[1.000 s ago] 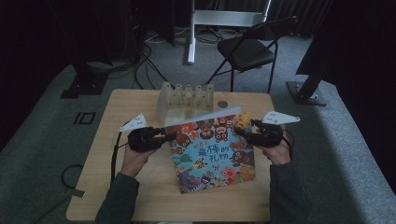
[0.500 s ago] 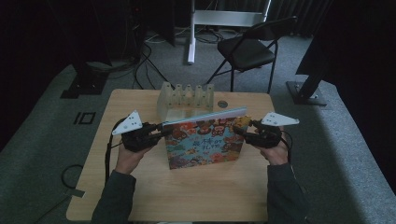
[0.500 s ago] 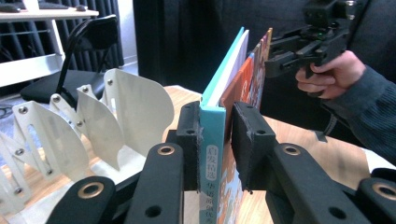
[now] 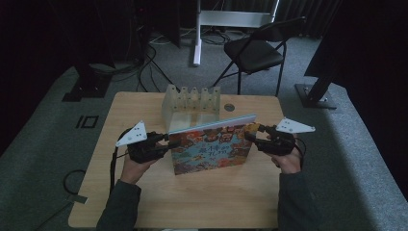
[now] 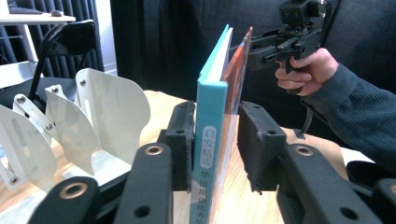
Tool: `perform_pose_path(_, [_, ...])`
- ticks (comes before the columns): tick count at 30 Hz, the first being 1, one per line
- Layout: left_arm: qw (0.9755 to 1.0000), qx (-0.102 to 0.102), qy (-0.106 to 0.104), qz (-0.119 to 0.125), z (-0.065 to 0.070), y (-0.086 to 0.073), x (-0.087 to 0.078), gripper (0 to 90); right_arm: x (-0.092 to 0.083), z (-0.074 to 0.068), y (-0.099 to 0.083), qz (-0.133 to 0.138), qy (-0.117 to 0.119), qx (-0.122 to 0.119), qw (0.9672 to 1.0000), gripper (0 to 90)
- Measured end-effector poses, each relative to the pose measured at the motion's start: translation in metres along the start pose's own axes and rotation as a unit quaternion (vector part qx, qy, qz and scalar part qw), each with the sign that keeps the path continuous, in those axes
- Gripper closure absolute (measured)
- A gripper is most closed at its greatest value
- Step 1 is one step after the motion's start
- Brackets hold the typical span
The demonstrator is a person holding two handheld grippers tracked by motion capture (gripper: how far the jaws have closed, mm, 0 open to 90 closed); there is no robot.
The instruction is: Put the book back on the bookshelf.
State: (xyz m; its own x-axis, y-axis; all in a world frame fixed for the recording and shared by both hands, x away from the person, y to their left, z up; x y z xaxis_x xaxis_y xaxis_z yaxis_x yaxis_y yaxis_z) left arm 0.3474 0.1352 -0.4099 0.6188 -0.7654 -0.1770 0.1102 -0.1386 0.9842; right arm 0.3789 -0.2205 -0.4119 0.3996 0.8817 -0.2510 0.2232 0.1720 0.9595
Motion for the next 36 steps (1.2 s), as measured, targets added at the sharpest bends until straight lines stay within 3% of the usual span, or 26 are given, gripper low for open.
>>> perform_pose_path(7, [0.9999, -0.001, 0.008, 0.006, 0.001, -0.002, 0.000, 70.2, -0.004, 0.001, -0.003, 0.003, -0.001, 0.001, 1.0000, 43.7])
perform_pose_path(11, [0.9998, 0.013, 0.013, 0.010, 0.003, -0.005, 0.000, 71.2, -0.006, 0.002, -0.003, 0.003, -0.004, 0.001, 1.0000, 43.1])
perform_pose_path(13, [0.9998, 0.012, 0.010, 0.010, 0.004, -0.005, 0.001, 68.0, -0.007, 0.003, -0.004, 0.002, -0.006, 0.001, 1.0000, 43.0])
perform_pose_path(22, [0.9999, 0.013, 0.008, 0.005, 0.003, -0.008, 0.005, 71.1, -0.010, 0.007, -0.010, 0.001, -0.007, 0.011, 0.9999, 41.0])
perform_pose_path(26, [0.9998, 0.014, 0.009, 0.006, 0.005, -0.009, 0.008, 69.3, -0.012, 0.009, -0.013, 0.002, -0.011, 0.015, 0.9998, 41.0])
perform_pose_path(33, [0.9998, 0.017, 0.000, -0.002, 0.011, -0.010, 0.015, 55.6, -0.014, 0.011, -0.018, 0.002, -0.017, 0.022, 0.9996, 40.3])
perform_pose_path(36, [0.9999, 0.013, -0.003, -0.003, 0.012, -0.010, 0.018, 54.2, -0.014, 0.012, -0.020, 0.001, -0.018, 0.024, 0.9995, 40.2])
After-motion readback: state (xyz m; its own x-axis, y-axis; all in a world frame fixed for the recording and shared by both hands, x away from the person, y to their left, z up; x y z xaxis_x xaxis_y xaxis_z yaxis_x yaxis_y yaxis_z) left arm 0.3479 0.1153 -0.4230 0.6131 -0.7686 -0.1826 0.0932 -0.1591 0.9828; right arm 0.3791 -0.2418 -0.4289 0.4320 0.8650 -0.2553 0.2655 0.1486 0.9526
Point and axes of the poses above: each handheld gripper's, and its own axes: x roughly forward along the jaws, y roughly out of its top, z roughly to its right, the point moved 5 cm from there along x, roughly forward along the jaws, and after that the axes turned 14 degrees about y, right-handed, at the moved point
